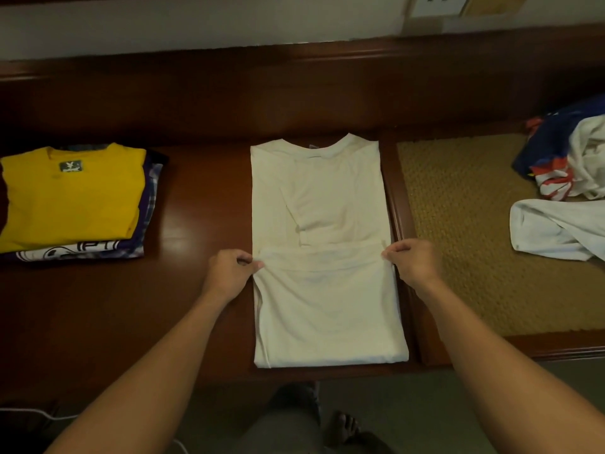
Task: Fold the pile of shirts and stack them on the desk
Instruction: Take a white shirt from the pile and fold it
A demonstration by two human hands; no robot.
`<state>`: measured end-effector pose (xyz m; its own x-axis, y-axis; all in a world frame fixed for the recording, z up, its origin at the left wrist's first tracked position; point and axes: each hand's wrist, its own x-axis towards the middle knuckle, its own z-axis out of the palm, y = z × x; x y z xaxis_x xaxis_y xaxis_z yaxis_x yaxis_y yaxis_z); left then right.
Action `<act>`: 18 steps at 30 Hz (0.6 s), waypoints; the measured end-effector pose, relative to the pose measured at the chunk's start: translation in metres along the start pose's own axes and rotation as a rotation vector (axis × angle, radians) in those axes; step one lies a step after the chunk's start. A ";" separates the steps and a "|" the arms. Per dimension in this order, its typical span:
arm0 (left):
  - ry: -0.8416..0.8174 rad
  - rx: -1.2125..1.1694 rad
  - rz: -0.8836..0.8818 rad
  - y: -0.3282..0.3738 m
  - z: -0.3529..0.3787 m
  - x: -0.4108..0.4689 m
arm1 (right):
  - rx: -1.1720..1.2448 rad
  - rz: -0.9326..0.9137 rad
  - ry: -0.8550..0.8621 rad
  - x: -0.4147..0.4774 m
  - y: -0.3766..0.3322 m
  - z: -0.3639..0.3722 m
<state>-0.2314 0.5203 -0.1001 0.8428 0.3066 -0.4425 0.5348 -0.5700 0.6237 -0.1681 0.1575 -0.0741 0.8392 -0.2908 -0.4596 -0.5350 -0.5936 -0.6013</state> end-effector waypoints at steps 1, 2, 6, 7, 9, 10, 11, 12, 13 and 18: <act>0.015 -0.007 -0.014 -0.001 0.001 -0.002 | -0.020 -0.004 0.007 -0.001 0.001 0.001; 0.029 -0.006 -0.026 -0.001 0.003 -0.004 | -0.043 -0.012 0.012 -0.002 0.002 0.002; 0.064 0.021 -0.049 0.002 0.010 -0.025 | -0.094 -0.066 0.067 -0.011 0.005 0.006; 0.061 0.021 -0.060 0.003 0.011 -0.035 | -0.097 -0.076 0.080 -0.015 0.006 0.006; 0.019 0.026 -0.092 0.003 0.014 -0.061 | -0.098 -0.076 0.078 -0.026 0.012 0.005; -0.012 0.026 -0.110 0.001 0.016 -0.076 | -0.105 -0.068 0.066 -0.034 0.015 0.005; -0.036 0.022 -0.127 -0.003 0.017 -0.090 | -0.124 -0.058 0.052 -0.042 0.021 0.004; -0.046 0.017 -0.139 -0.007 0.019 -0.104 | -0.149 -0.054 0.037 -0.051 0.026 0.002; -0.047 0.013 -0.150 -0.011 0.020 -0.119 | -0.173 -0.051 0.019 -0.061 0.032 0.001; -0.006 -0.032 -0.209 -0.035 0.035 -0.182 | -0.237 0.017 -0.049 -0.112 0.074 -0.002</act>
<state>-0.4055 0.4582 -0.0639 0.7127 0.4114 -0.5682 0.7000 -0.4699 0.5377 -0.3017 0.1444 -0.0660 0.8212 -0.2689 -0.5033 -0.5064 -0.7500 -0.4255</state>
